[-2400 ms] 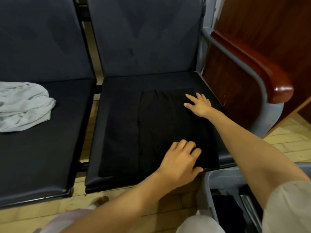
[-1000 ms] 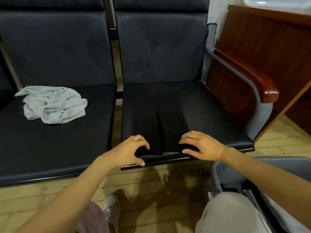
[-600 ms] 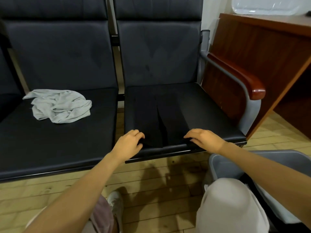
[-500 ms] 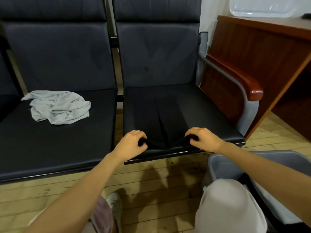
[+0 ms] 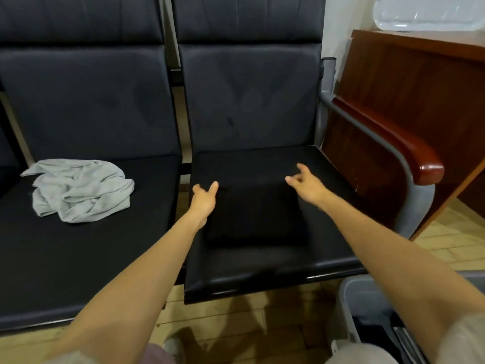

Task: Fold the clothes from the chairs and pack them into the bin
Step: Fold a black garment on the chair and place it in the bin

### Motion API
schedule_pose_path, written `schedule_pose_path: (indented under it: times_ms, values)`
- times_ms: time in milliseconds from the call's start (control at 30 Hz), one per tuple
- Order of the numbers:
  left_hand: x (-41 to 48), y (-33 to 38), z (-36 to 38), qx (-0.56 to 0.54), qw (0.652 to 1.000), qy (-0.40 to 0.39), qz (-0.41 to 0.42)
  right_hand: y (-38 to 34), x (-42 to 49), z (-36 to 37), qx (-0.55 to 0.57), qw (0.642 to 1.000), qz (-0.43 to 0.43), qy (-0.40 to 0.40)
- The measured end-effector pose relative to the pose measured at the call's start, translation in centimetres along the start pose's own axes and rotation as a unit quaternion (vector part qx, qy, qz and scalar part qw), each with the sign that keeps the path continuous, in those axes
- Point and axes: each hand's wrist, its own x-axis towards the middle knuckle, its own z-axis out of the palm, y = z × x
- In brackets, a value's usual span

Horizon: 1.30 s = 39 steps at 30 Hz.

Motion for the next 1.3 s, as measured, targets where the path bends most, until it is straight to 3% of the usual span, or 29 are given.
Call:
schedule_pose_path:
  times_ms: [67,167,233,300,367,400,467,533,767,833,867,967,1033,1133,1300]
  values:
    - [1.0,-1.2,0.0,0.017,0.999,0.012,-0.024,1.7,0.7,1.9,-0.012,0.999,0.035,0.002]
    - [1.1,-1.9,-0.1,0.131,0.990,0.015,0.041,3.4,-0.1,3.5,-0.079,0.996,-0.034,0.038]
    - [0.2,-1.9,0.3,0.317,0.934,0.046,0.157,3.4,-0.5,4.1,-0.122,0.982,-0.099,0.102]
    - [-0.9,-2.0,1.3,0.443,0.846,0.062,0.290,2.6,-0.6,4.8,-0.150,0.963,-0.171,0.145]
    - [-1.1,-2.3,2.5,0.522,0.789,0.017,0.324,1.9,-0.6,5.9,-0.206,0.951,-0.207,0.104]
    - [-1.0,-2.7,2.8,0.555,0.779,-0.013,0.292,1.9,-0.6,6.5,-0.240,0.950,-0.189,0.056]
    - [-0.5,-3.6,2.8,0.589,0.784,-0.074,0.179,2.6,-0.7,7.3,-0.296,0.947,-0.117,-0.038]
    - [-0.1,-4.0,2.6,0.591,0.791,-0.088,0.133,3.3,-0.8,7.4,-0.314,0.944,-0.082,-0.064]
    - [-4.4,-5.3,3.0,0.571,0.791,-0.136,0.172,4.9,-5.6,5.9,-0.308,0.946,-0.081,-0.067]
    - [-6.0,-6.2,3.4,0.499,0.831,-0.101,0.225,6.4,-7.3,4.9,-0.287,0.952,-0.089,-0.053]
    - [-6.8,-6.5,3.7,0.458,0.854,-0.047,0.243,7.1,-8.1,4.4,-0.270,0.958,-0.089,-0.032]
    - [-8.8,-6.3,4.7,0.427,0.883,0.102,0.166,9.0,-10.3,3.1,-0.221,0.972,-0.030,0.069]
    - [-9.3,-5.8,5.2,0.437,0.890,0.098,0.084,9.6,-11.7,2.8,-0.207,0.973,0.017,0.106]
    - [-9.9,-5.2,6.0,0.460,0.886,0.055,0.027,9.5,-13.5,2.8,-0.212,0.967,0.013,0.140]
    - [-12.8,-4.3,8.7,0.496,0.863,-0.006,0.094,10.6,-16.4,1.8,-0.182,0.969,0.016,0.166]
